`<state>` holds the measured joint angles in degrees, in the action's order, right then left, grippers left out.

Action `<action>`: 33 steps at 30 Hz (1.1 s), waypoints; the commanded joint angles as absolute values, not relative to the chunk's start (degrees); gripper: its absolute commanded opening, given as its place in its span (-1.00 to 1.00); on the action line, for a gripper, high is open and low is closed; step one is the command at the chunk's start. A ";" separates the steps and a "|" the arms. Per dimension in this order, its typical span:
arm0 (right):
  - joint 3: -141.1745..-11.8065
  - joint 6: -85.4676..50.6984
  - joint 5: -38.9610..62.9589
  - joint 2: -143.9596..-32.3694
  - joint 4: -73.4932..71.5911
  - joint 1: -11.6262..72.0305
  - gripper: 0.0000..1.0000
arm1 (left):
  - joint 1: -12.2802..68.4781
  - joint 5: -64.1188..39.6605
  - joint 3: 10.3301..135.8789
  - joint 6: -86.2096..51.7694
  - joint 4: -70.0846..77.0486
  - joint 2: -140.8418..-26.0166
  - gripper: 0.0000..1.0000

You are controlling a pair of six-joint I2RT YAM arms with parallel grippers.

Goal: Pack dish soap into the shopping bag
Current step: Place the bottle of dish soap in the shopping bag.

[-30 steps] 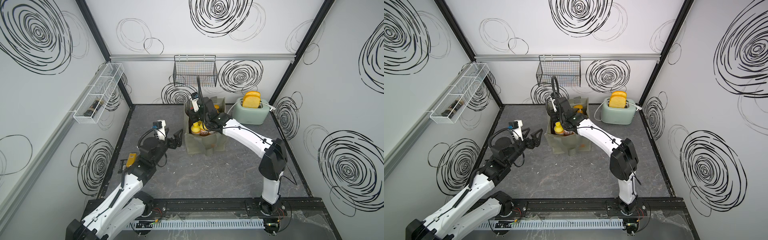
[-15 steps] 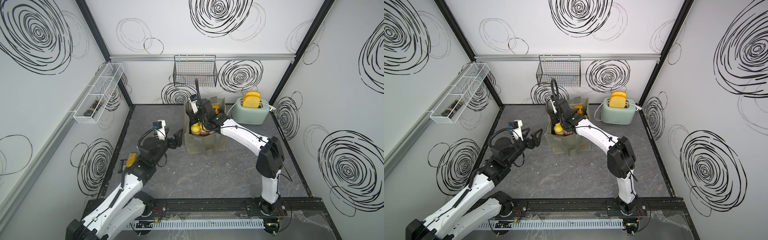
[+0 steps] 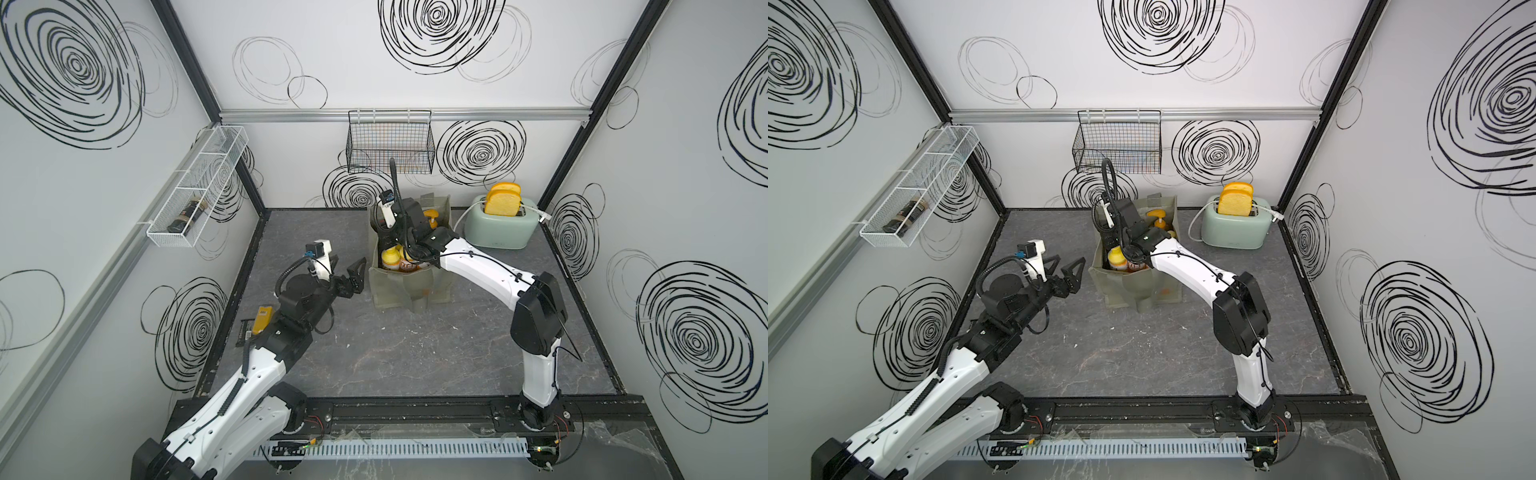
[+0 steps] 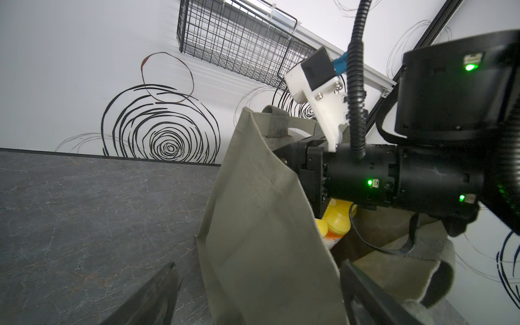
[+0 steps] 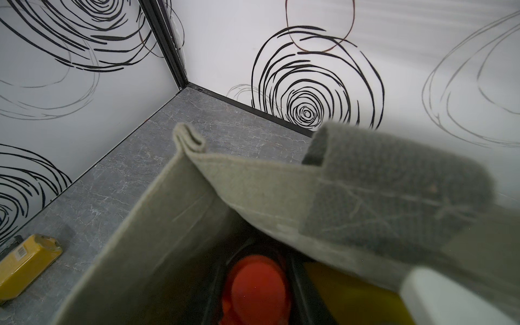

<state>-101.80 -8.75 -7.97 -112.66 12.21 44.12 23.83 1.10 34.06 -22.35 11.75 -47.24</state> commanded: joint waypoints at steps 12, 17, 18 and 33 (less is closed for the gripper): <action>-102.46 -7.62 -6.37 -112.67 8.88 43.50 -0.58 | 23.48 0.92 33.41 -22.68 15.36 -47.19 0.83; -103.47 -7.67 -5.64 -112.88 9.81 43.47 -0.48 | 23.52 1.11 33.40 -22.59 15.06 -46.94 0.83; -103.53 -7.72 -5.59 -112.85 9.86 43.59 -0.41 | 23.53 1.23 33.42 -22.53 15.07 -46.83 0.83; -103.89 -8.22 -3.26 -111.74 9.71 43.61 -0.04 | 23.57 1.74 33.42 -22.32 14.74 -46.67 0.83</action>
<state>-102.08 -8.34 -4.49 -112.73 11.64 43.77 23.83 1.28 34.04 -22.33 11.79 -47.24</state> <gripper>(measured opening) 0.477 0.917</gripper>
